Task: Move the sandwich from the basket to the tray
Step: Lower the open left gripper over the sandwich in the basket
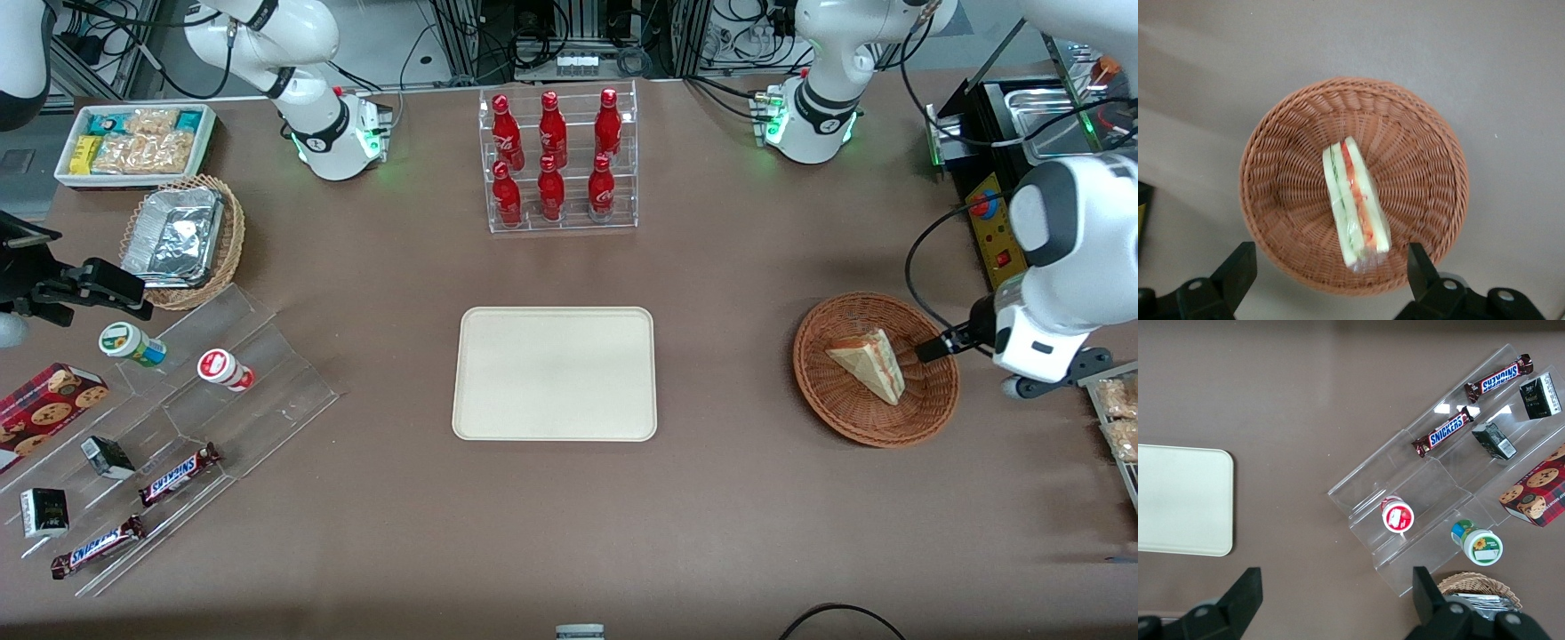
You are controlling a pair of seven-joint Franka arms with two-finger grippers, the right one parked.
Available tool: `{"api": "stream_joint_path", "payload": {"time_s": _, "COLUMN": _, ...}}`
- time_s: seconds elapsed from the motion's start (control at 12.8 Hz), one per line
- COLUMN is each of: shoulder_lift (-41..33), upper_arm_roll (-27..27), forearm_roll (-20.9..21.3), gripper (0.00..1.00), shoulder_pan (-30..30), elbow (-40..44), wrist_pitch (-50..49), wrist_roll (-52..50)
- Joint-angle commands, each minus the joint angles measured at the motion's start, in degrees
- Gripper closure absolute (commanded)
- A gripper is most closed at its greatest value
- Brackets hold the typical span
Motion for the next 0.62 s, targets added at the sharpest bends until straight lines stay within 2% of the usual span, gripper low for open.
{"api": "stream_joint_path", "payload": {"time_s": 0.0, "shoulder_lift": 0.1, "upper_arm_roll": -0.1, "forearm_roll": -0.1, "gripper": 0.0, "shoulder_pan": 0.3, "elbow": -5.3, "wrist_pitch": 7.1, "wrist_roll": -5.3}}
{"api": "stream_joint_path", "payload": {"time_s": 0.55, "shoulder_lift": 5.4, "upper_arm_roll": -0.2, "forearm_roll": -0.1, "gripper": 0.0, "shoulder_pan": -0.9, "elbow": -6.8, "wrist_pitch": 13.1, "wrist_roll": -13.4}}
